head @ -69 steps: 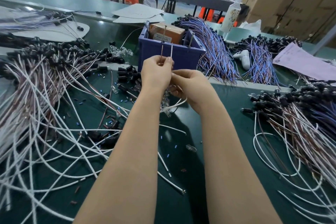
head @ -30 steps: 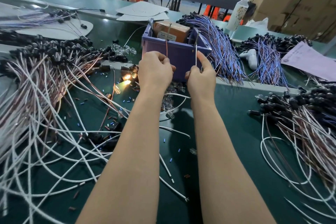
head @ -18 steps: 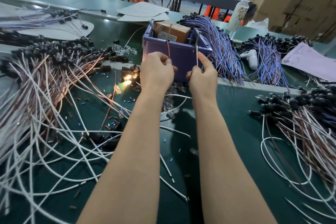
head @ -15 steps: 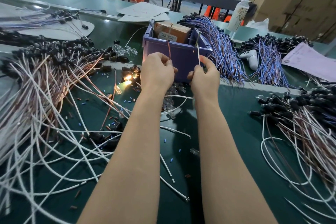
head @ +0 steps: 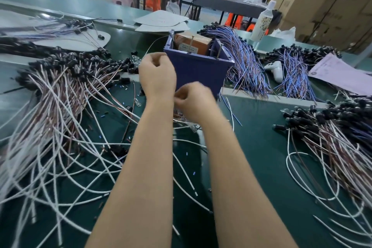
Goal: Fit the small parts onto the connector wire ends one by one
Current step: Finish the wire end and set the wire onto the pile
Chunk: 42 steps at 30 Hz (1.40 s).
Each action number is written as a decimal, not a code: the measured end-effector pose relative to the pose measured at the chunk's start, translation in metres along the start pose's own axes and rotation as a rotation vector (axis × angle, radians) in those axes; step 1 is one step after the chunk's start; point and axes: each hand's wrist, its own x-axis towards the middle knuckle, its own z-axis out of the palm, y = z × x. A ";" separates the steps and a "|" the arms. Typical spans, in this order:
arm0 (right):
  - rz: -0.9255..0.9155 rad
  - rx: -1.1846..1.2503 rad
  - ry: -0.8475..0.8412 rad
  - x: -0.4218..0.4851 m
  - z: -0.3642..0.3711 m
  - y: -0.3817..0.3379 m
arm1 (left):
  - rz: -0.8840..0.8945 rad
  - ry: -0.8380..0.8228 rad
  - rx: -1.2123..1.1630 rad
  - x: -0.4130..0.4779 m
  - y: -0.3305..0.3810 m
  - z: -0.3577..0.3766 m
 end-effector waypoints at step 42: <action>0.988 -0.035 0.420 -0.169 -0.141 0.253 | -0.164 -1.047 0.578 -0.221 -0.064 0.224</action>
